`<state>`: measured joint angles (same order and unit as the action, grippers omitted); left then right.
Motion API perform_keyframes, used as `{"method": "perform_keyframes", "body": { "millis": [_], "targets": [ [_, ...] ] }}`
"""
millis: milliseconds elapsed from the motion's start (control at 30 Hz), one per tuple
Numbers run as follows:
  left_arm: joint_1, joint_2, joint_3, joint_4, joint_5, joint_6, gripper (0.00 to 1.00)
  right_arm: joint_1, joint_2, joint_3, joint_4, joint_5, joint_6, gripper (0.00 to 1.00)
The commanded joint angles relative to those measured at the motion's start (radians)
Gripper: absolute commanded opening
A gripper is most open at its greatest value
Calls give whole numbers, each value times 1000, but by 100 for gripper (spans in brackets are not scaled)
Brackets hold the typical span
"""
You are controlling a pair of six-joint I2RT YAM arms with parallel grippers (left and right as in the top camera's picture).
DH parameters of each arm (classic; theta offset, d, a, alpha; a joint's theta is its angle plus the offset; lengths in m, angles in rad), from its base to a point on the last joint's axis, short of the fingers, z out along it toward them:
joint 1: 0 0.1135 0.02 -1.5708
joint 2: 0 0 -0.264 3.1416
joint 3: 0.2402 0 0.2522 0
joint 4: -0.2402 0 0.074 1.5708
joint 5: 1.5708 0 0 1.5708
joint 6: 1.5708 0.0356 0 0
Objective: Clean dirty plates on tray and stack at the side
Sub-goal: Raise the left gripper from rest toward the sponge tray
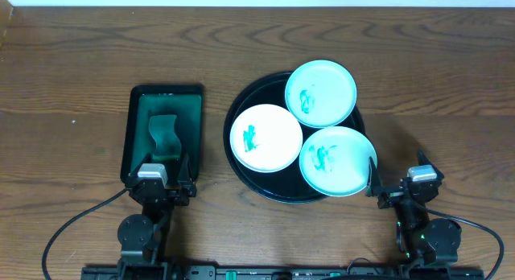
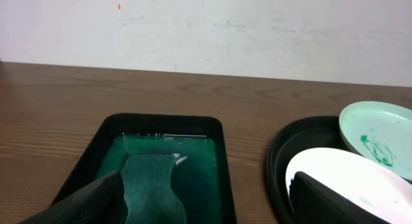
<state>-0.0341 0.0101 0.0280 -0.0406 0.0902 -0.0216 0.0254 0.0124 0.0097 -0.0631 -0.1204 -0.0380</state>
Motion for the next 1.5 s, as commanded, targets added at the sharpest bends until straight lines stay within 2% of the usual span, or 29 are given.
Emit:
{"method": "perform_keyframes", "body": {
  "millis": [0, 1367, 1467],
  "targets": [
    [5, 13, -24, -22, -2, 10, 82, -5, 8, -4, -1, 3, -12, 99],
    [5, 13, -24, -9, 7, 9, 83, -5, 12, -4, -1, 3, -12, 99],
    [5, 13, -24, -3, 70, 2, 83, -5, 12, -4, -1, 3, -12, 99]
  ]
}}
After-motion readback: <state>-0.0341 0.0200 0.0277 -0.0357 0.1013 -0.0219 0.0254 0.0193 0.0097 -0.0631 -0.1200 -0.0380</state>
